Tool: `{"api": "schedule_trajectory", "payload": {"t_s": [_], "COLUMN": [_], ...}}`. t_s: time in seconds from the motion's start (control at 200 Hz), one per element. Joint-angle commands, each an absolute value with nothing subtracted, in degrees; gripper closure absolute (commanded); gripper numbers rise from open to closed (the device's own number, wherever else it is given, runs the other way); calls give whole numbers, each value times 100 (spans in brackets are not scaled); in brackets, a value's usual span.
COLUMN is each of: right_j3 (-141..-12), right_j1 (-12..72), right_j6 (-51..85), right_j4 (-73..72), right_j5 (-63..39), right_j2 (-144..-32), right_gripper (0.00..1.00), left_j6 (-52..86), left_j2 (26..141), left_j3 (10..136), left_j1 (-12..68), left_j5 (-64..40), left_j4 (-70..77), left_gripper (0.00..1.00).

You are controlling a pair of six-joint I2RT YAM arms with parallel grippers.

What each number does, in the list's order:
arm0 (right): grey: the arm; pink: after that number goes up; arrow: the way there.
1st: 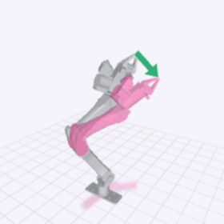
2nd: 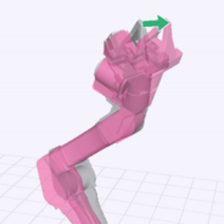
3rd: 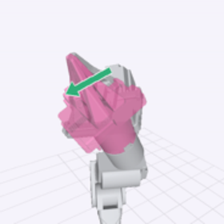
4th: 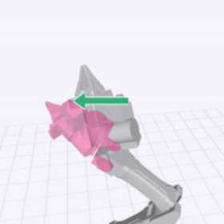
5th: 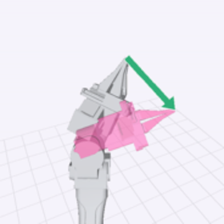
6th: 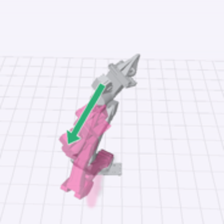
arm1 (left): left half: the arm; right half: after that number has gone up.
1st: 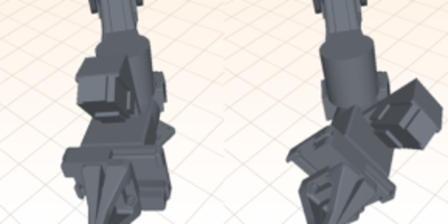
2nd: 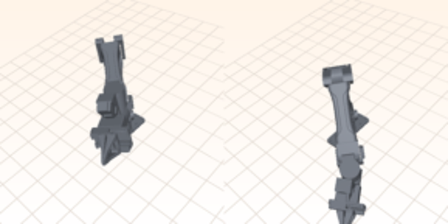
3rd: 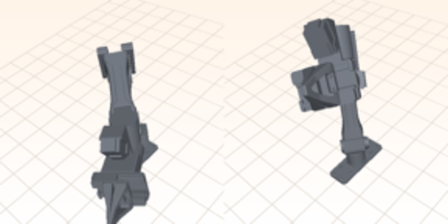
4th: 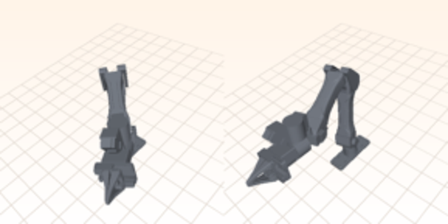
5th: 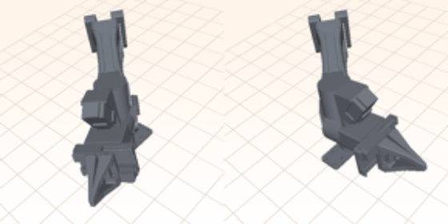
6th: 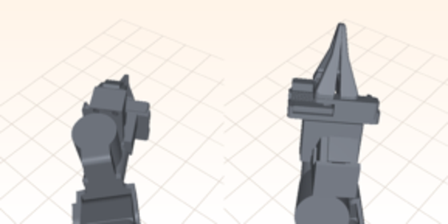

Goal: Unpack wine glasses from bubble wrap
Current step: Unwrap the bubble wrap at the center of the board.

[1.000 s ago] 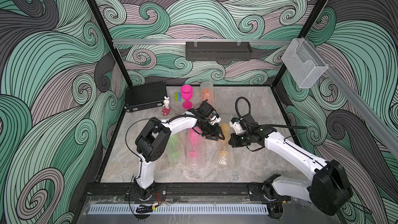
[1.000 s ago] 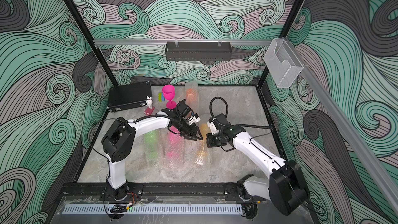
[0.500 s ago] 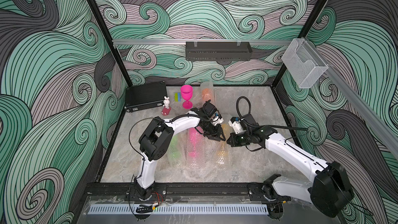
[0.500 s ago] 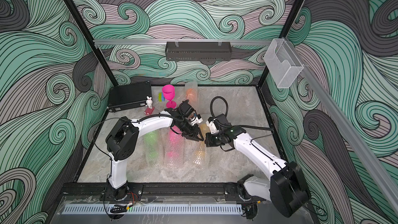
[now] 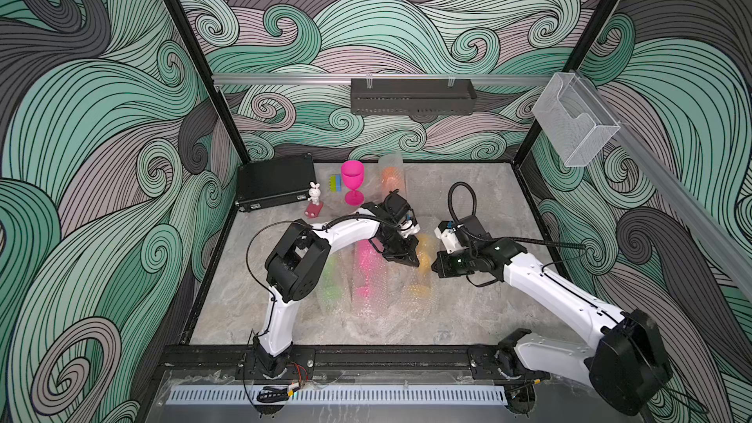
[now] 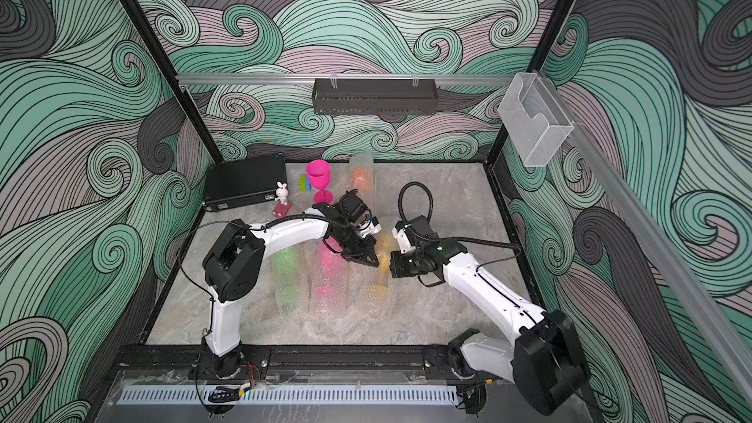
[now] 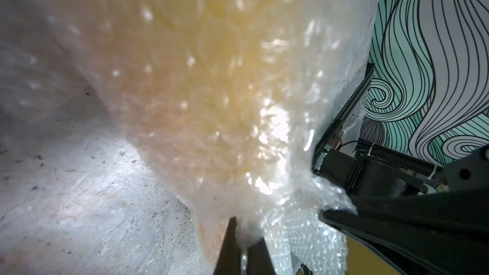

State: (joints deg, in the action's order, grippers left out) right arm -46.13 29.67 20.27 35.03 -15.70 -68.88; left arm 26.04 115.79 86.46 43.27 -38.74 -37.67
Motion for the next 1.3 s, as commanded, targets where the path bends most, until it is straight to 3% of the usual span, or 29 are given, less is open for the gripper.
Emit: {"api": "schedule_trajectory", "payload": {"t_s": [0.0,0.215,0.34,0.596,0.946,1.291], "right_j3": [-4638,-4924,-5123,-5415,-5562,-5654], "right_j1": [3025,3228,3300,3334,3332,3490], "right_j6": [2070,2083,2091,2109,2196,2214], "right_j4": [3594,3532,3575,3761,3671,3551], "right_j5": [-1336,-1185,-927,-315,305,50], "right_j2": [-6820,-7083,-7320,-7822,-7960,-8182], "right_gripper": [87,64,58,59,75,68], "left_j6": [2538,2542,2537,2519,2479,2511], "left_j2": [11525,11513,11521,11509,11484,11488], "left_j3": [8862,8906,8932,8965,8947,8992], "left_j1": [4359,4368,4386,4412,4421,4421], "left_j5": [-3779,-3750,-3752,-3744,-3734,-3724], "left_j4": [-3935,-3935,-3952,-3969,-3974,-3947], "left_gripper": [98,98,98,99,99,99]}}
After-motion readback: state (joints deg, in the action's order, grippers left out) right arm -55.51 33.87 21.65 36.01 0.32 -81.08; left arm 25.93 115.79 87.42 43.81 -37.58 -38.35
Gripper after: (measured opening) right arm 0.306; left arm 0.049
